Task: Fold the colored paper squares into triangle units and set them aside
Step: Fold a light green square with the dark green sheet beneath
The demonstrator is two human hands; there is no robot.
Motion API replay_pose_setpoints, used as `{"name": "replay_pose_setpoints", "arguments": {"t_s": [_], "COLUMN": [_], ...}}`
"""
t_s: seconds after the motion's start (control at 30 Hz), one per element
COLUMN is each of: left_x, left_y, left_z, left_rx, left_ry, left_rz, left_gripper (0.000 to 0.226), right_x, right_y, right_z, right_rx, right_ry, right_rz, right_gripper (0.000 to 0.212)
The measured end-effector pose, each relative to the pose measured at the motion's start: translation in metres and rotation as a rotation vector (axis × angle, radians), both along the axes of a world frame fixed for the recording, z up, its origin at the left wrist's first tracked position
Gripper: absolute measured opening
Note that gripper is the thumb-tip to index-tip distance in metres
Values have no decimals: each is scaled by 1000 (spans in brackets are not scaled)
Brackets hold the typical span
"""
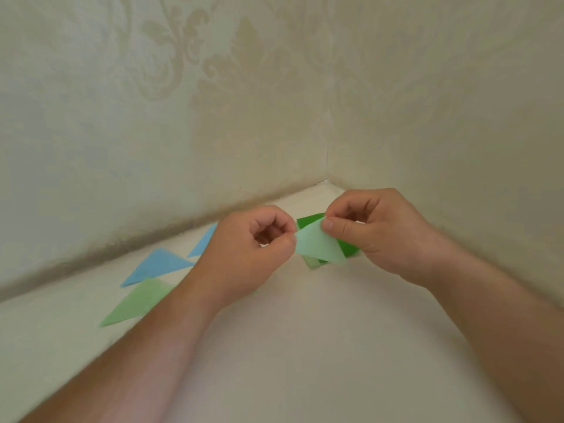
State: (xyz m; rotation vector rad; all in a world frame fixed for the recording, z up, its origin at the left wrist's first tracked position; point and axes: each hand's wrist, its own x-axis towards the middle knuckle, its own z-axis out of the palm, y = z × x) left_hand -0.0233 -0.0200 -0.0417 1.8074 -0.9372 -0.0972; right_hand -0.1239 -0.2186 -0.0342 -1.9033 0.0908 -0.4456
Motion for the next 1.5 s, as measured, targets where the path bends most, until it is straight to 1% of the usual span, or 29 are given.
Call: {"name": "replay_pose_setpoints", "arguments": {"t_s": [0.1, 0.2, 0.3, 0.37, 0.43, 0.53, 0.63, 0.7, 0.73, 0.77, 0.83, 0.87, 0.93, 1.0, 1.07, 1.17, 1.2, 1.23, 1.27, 1.3, 1.33, 1.37, 1.4, 1.5], "left_x": [-4, -3, 0, -1, -3, -3, -1, 0, 0, 0, 0, 1, 2, 4, 6, 6, 7, 8, 9, 11, 13, 14, 15, 12], "left_y": [-1, -4, -4, -5, -6, -6, -6, -7, -8, -8, -8, -8, -5, -3, -1, 2, 3, 3, 3, 3, 4, 4, 4, 1], "left_z": [-3, -4, -3, -2, -2, -3, -2, -1, 0, 1, -1, -2, -3, -3, -3, -1, -1, 0, 0, 1, 1, 2, 2, -1], "left_rx": [81, 45, -57, -107, -116, -87, -99, -134, -139, -131, -99, -100, -127, -108, -83, -75, -66, -58, -52, -46, -39, -26, -4, 68], "left_ry": [-88, -123, -17, 43, 61, 52, 66, 155, 213, 249, 249, 219, 125, -83, -280, -401, -431, -470, -510, -547, -574, -590, -597, -606], "left_rz": [-29, 8, 22, 8, -3, -3, 46, 90, 105, 111, 80, 66, 54, 71, 111, 152, 161, 171, 180, 192, 197, 197, 190, 143], "left_gripper": [7, 11, 11, 11, 11, 12, 13, 8, 4, 7, 21, 27, 30, 24, 14, 2, 2, 4, 7, 8, 8, 7, 5, 9], "right_x": [0, 2, 3, 3, 2, 1, 2, 2, 2, 2, 3, 4, 5, 5, 5, 4, 5, 5, 5, 4, 3, 3, 2, 1], "right_y": [7, 14, 13, 12, 12, 10, 11, 13, 15, 18, 19, 19, 16, 11, 9, 8, 8, 7, 6, 5, 4, 4, 4, 12], "right_z": [-3, -6, -6, -5, -4, -3, -2, -3, -3, -3, -3, -2, 0, 4, 5, 7, 7, 6, 5, 4, 3, 2, 1, -3], "right_rx": [-51, 8, 48, 15, -23, -23, 67, 131, 149, 167, 202, 232, 310, 400, 506, 621, 629, 611, 530, 363, 146, -68, -226, -456], "right_ry": [31, 29, 20, 38, 39, 35, 69, 104, 101, 84, 45, 29, 17, 37, 78, 145, 166, 188, 205, 212, 200, 149, 67, -152], "right_rz": [68, 105, 59, 28, 12, -22, -1, 48, 60, 56, 12, -17, -86, -146, -152, -101, -81, -68, -81, -128, -197, -262, -293, -235], "right_gripper": [15, 7, 5, 4, 7, 9, 5, 19, 22, 22, 23, 24, 25, 23, 19, 17, 15, 11, 9, 11, 15, 15, 11, 12]}}
